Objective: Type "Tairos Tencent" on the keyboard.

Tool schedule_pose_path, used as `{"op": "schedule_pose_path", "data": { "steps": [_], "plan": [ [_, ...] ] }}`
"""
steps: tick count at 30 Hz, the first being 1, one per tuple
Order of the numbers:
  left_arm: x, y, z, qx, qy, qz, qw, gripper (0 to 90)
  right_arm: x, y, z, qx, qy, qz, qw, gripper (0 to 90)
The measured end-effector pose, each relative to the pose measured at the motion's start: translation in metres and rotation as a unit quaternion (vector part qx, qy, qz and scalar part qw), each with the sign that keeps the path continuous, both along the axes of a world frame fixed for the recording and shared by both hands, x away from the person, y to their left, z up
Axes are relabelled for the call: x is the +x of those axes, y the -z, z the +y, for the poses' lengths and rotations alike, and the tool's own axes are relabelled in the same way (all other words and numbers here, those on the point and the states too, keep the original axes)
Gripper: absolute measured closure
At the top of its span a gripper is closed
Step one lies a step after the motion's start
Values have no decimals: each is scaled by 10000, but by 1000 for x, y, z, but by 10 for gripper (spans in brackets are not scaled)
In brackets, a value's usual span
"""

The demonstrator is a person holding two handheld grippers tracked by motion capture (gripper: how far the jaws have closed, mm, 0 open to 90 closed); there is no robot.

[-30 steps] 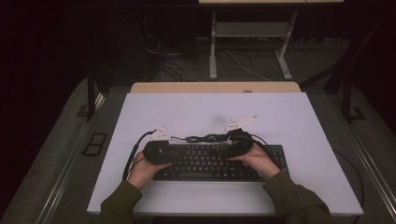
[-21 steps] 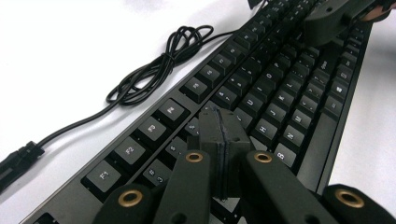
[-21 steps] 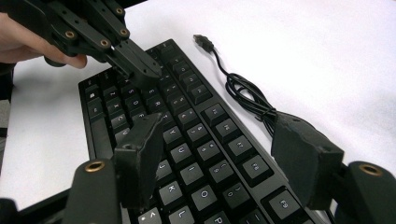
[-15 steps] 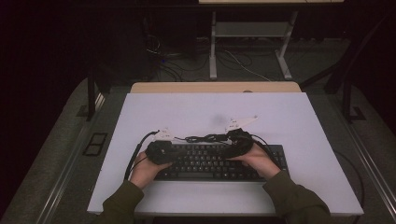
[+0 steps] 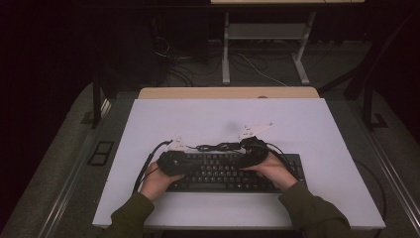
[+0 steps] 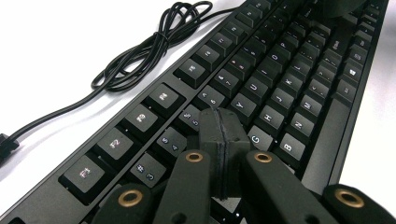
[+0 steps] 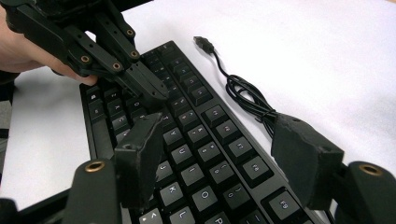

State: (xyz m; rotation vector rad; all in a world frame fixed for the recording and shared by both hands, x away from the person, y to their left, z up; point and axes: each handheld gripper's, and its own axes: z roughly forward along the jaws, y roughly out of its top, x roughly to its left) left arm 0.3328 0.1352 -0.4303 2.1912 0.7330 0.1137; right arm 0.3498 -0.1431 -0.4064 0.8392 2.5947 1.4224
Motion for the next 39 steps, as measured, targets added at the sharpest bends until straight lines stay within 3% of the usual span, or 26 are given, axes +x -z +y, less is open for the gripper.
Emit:
{"op": "schedule_pose_path", "data": {
  "steps": [12, 16, 39],
  "plan": [
    [1, 2, -2, 112, 15, -18, 9999, 895, 0, 1, 1, -27, -2, -12, 10000, 336],
    [-1, -2, -2, -28, -74, -39, 10000, 894, 0, 0, 0, -7, -8, -15, 10000, 336],
    [-7, -19, 14, -308, -108, -218, 9992, 890, 2, 2, -1, -4, -9, 10, 10000, 335]
  ]
}}
